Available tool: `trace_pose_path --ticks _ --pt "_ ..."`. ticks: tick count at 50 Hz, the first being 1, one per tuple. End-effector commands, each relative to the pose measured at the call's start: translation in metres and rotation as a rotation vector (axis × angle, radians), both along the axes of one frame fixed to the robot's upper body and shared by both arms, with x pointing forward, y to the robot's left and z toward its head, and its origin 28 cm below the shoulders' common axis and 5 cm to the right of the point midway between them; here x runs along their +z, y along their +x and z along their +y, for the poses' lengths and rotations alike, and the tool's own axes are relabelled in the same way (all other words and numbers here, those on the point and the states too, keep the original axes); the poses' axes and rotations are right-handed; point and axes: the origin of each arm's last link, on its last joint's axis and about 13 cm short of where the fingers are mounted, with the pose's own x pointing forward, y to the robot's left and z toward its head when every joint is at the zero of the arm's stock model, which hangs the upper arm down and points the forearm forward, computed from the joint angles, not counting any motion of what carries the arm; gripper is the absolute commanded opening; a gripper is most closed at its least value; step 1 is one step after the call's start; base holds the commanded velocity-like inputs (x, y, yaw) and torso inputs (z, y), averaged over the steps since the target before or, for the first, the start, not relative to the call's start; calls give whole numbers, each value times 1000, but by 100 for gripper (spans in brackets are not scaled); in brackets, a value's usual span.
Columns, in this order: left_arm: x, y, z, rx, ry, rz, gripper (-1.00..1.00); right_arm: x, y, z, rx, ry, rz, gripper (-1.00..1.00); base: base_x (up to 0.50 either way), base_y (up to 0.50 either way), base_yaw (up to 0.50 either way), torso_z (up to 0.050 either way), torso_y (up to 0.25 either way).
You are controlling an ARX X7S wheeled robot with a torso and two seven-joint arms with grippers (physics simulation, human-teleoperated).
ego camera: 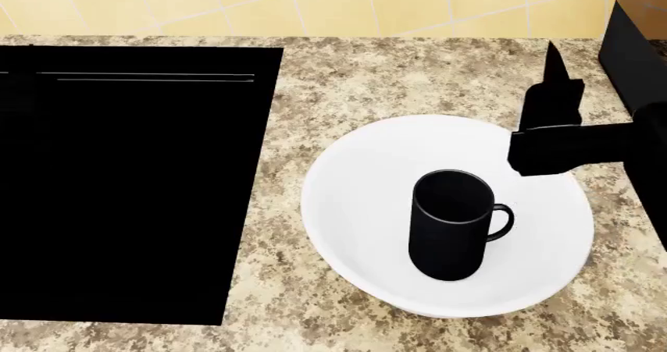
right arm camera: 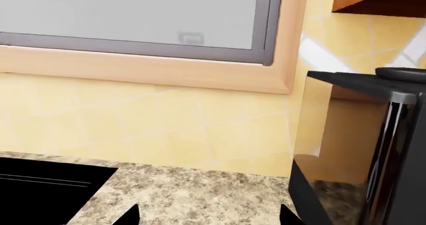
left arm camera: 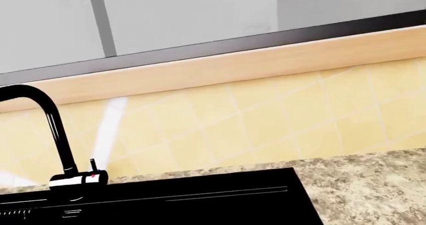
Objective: Place the cup inside the bowl on the dining table and move the bowl to any counter.
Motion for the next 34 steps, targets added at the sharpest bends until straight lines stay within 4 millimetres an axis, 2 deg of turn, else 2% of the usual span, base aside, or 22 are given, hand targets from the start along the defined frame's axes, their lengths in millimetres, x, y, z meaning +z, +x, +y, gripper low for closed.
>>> trace_pose_path --ticks 1,4,10,18,23,28,34 --pt "42 3 0 11 22 -57 100 40 3 2 40 -17 -65 100 0 0 0 0 0" --pt "55 5 1 16 24 -77 100 54 2 3 45 -19 -86 100 0 0 0 0 0" --pt "69 8 -3 8 40 -93 100 73 2 2 42 -25 -98 100 0 0 0 0 0" --pt "88 12 -6 -4 43 -125 100 92 3 2 26 -52 -139 100 0 0 0 0 0" --pt "95 13 -5 -14 49 -140 100 96 5 3 28 -53 -150 100 0 0 0 0 0" --pt "103 12 -9 -15 45 -161 100 111 6 3 22 -45 -184 100 0 0 0 0 0" --pt "103 16 -10 -8 53 -150 100 108 7 3 29 -52 -175 100 0 0 0 0 0"
